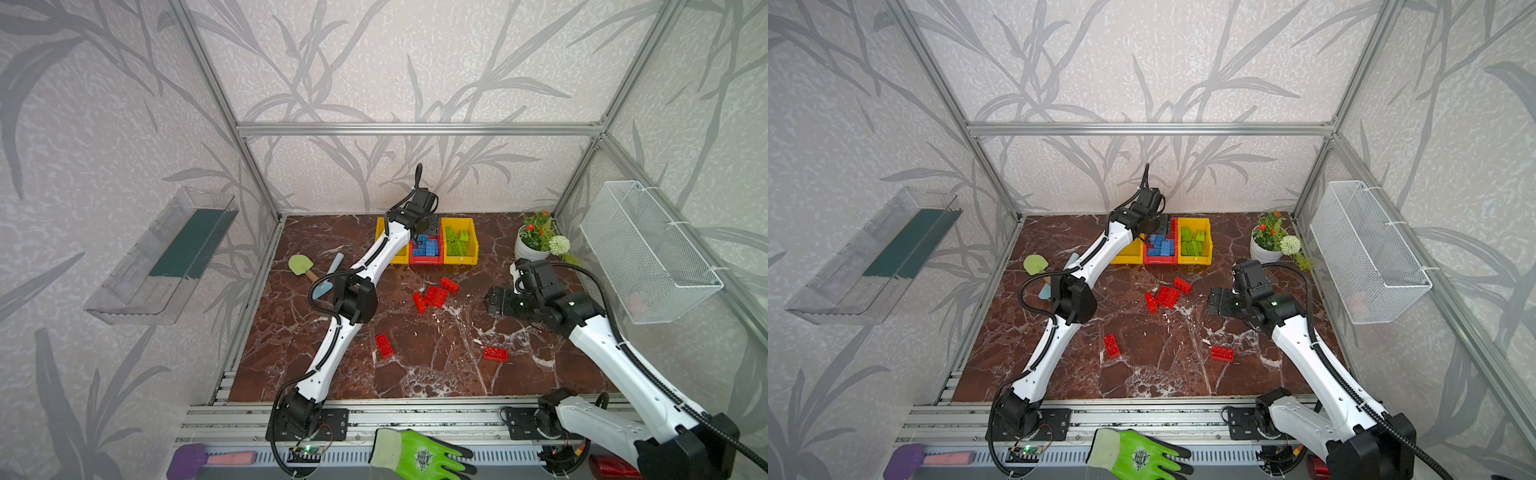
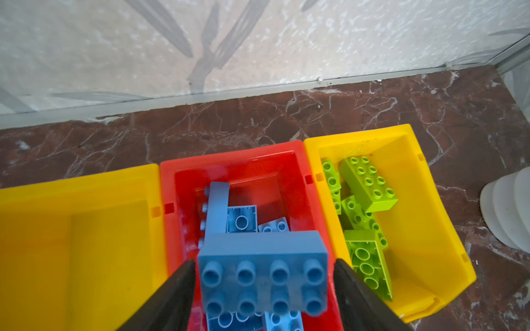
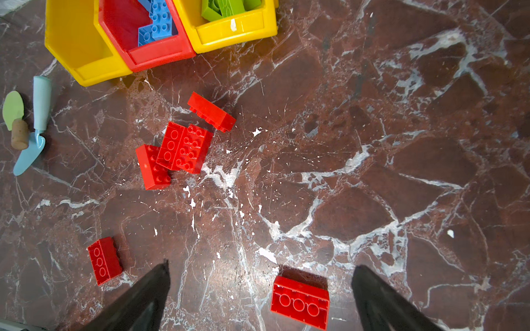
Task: Sort the legos into containers by color
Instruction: Place the lego in the container.
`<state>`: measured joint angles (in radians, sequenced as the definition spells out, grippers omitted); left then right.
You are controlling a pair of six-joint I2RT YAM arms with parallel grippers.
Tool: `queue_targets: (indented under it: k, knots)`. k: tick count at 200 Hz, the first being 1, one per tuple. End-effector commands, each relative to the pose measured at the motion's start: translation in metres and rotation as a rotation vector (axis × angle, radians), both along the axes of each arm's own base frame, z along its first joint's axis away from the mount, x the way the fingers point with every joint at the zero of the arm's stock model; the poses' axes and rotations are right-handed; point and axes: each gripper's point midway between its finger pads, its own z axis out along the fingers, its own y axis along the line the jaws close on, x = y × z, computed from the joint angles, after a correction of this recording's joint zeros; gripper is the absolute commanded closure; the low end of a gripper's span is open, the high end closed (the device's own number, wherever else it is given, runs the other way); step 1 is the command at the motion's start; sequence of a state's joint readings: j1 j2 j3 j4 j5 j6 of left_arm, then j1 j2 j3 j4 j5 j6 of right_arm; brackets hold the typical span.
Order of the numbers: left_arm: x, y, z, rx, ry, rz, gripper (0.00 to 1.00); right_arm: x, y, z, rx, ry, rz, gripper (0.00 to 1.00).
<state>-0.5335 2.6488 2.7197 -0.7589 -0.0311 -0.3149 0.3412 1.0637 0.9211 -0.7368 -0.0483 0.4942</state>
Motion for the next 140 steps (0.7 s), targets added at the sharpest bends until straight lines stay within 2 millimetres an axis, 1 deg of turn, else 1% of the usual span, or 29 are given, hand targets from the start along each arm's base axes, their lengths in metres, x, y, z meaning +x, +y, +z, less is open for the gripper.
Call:
queue_targets:
  k: [1,10,26,42,54,61,71,85,106,107,112,120,121,124,126,127,129,132,135,140]
  knots:
    - [0.004,-0.009,-0.009,-0.016,-0.008,-0.017,0.12,0.012,0.002,0.013,-0.006,-0.039,0.006,0.01]
    - [0.004,-0.008,-0.008,-0.014,-0.012,-0.016,0.08,0.014,0.003,0.013,-0.007,-0.037,0.007,0.01]
    - [0.004,-0.008,-0.004,-0.018,-0.018,-0.016,0.07,0.018,0.005,0.013,-0.004,-0.032,0.011,0.01]
    - [0.002,-0.007,0.005,-0.026,-0.017,-0.011,0.08,0.019,0.007,0.015,0.000,-0.035,0.015,0.01]
    - [-0.003,-0.006,0.013,-0.034,-0.009,-0.012,0.08,0.019,0.008,0.016,0.007,-0.039,0.019,0.01]
    - [-0.008,-0.010,0.018,-0.043,-0.003,-0.048,0.08,0.019,0.008,0.017,0.010,-0.043,0.019,0.01]
    - [-0.016,-0.009,0.021,-0.059,0.028,-0.046,0.10,0.017,0.008,0.018,0.016,-0.048,0.021,0.01]
    - [-0.030,-0.004,0.027,-0.073,0.078,-0.033,0.14,0.013,0.008,0.016,0.024,-0.047,0.022,0.01]
    - [-0.055,0.006,0.021,-0.076,0.151,0.006,0.19,0.004,0.008,0.013,0.040,-0.050,0.028,0.01]
    - [-0.056,0.007,0.025,-0.079,0.145,0.006,0.19,0.004,0.008,0.013,0.040,-0.051,0.029,0.01]
    - [-0.065,0.010,0.018,-0.071,0.163,0.014,0.19,0.001,0.008,0.012,0.044,-0.052,0.031,0.01]
    - [-0.077,0.016,0.016,-0.063,0.162,0.032,0.20,-0.004,0.007,0.011,0.049,-0.053,0.036,0.01]
    - [-0.077,0.017,0.020,-0.067,0.155,0.034,0.20,-0.005,0.007,0.011,0.050,-0.054,0.037,0.01]
    - [-0.083,0.020,0.013,-0.055,0.164,0.043,0.21,-0.006,0.007,0.010,0.050,-0.054,0.038,0.01]
    - [-0.087,0.022,0.014,-0.054,0.161,0.047,0.21,-0.007,0.006,0.010,0.051,-0.054,0.040,0.01]
    - [-0.089,0.023,0.011,-0.050,0.167,0.052,0.21,-0.008,0.006,0.009,0.051,-0.053,0.040,0.01]
    - [-0.090,0.024,0.017,-0.057,0.153,0.055,0.22,-0.009,0.006,0.009,0.052,-0.054,0.041,0.01]
    - [-0.096,0.026,0.019,-0.060,0.151,0.062,0.22,-0.011,0.006,0.008,0.053,-0.054,0.043,0.01]
    - [-0.103,0.030,0.012,-0.053,0.164,0.071,0.23,-0.013,0.006,0.007,0.054,-0.052,0.046,0.01]
    - [-0.112,0.035,0.010,-0.052,0.169,0.086,0.24,-0.016,0.005,0.006,0.056,-0.054,0.048,0.01]
